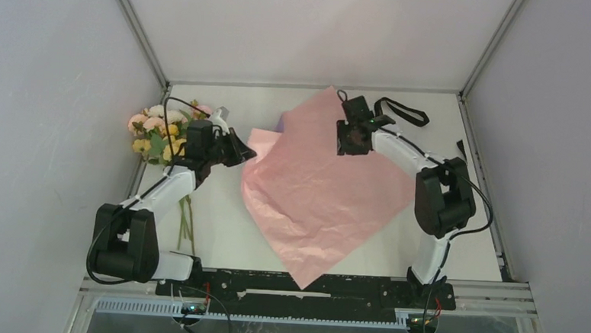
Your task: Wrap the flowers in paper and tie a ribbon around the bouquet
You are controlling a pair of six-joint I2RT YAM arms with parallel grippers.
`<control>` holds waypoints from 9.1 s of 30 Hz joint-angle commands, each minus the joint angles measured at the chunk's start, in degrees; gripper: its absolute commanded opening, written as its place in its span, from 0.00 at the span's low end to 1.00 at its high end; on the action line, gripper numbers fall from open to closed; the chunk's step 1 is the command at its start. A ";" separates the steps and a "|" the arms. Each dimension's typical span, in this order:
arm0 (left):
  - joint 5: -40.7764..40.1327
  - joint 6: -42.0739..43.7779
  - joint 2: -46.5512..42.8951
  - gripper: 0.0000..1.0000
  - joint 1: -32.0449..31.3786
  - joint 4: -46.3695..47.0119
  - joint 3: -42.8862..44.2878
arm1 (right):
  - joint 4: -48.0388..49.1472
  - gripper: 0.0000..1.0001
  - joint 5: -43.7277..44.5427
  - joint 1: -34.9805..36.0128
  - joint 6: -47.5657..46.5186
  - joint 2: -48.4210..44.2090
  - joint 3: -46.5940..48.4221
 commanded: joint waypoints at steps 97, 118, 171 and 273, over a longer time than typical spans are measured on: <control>-13.65 33.49 -9.71 0.00 37.12 -26.93 16.70 | 13.10 0.52 -3.97 1.63 3.76 -39.31 -34.60; 9.96 12.42 -19.36 0.00 9.25 -28.34 27.19 | 43.33 0.71 -30.19 30.00 11.05 -11.14 1.97; -29.73 43.97 -4.85 0.63 26.73 -25.07 1.08 | 0.04 0.51 -5.29 5.73 5.62 -3.51 -4.28; -23.65 23.71 2.62 0.30 50.21 -28.32 -0.99 | -3.08 0.52 8.28 24.32 6.26 -19.80 -7.08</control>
